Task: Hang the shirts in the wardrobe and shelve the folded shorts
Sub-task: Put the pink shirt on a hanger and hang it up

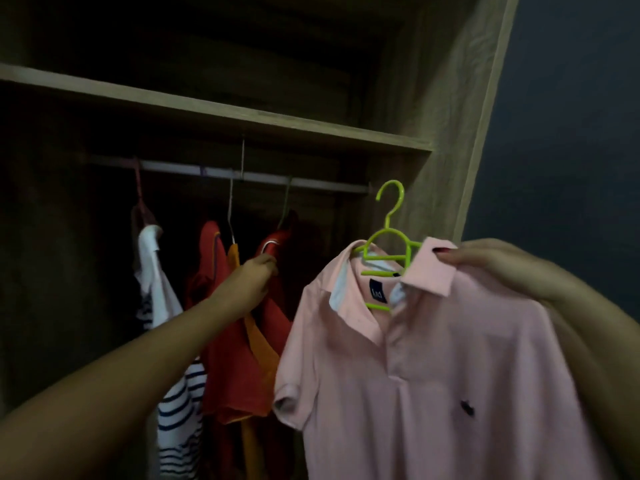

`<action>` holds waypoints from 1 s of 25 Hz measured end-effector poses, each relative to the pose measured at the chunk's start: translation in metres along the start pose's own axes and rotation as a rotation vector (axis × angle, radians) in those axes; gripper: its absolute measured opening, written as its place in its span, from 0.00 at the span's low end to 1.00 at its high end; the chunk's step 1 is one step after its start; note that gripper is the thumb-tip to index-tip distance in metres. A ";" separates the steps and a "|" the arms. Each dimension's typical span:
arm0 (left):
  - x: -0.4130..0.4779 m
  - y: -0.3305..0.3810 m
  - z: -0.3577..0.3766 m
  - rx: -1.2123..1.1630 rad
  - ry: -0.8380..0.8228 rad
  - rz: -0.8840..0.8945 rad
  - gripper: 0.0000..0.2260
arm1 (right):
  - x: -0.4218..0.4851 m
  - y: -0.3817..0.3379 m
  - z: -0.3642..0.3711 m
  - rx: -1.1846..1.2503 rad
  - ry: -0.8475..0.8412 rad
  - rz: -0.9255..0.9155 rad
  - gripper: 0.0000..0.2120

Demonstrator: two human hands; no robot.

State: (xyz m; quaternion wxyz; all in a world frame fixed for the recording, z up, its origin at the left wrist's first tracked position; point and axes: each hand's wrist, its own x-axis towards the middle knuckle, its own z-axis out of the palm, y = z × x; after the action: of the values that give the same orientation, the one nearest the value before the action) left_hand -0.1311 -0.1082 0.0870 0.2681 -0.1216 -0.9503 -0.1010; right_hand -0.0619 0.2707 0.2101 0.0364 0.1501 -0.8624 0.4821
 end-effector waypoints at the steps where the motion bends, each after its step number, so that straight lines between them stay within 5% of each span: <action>1: -0.002 -0.003 -0.003 -0.018 0.018 -0.009 0.19 | 0.008 -0.014 0.033 -0.032 0.042 0.054 0.08; 10: -0.007 0.000 -0.007 -0.167 0.188 -0.126 0.26 | 0.145 -0.006 0.132 0.142 0.287 -0.057 0.12; 25: -0.001 0.014 0.025 -0.167 0.228 -0.128 0.24 | 0.230 0.061 0.175 -0.028 0.241 -0.191 0.15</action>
State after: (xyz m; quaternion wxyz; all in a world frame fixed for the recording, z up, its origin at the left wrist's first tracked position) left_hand -0.1382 -0.0889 0.0670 0.3563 -0.0706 -0.9078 -0.2096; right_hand -0.2848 0.1016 0.1147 0.1872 0.1718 -0.8402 0.4790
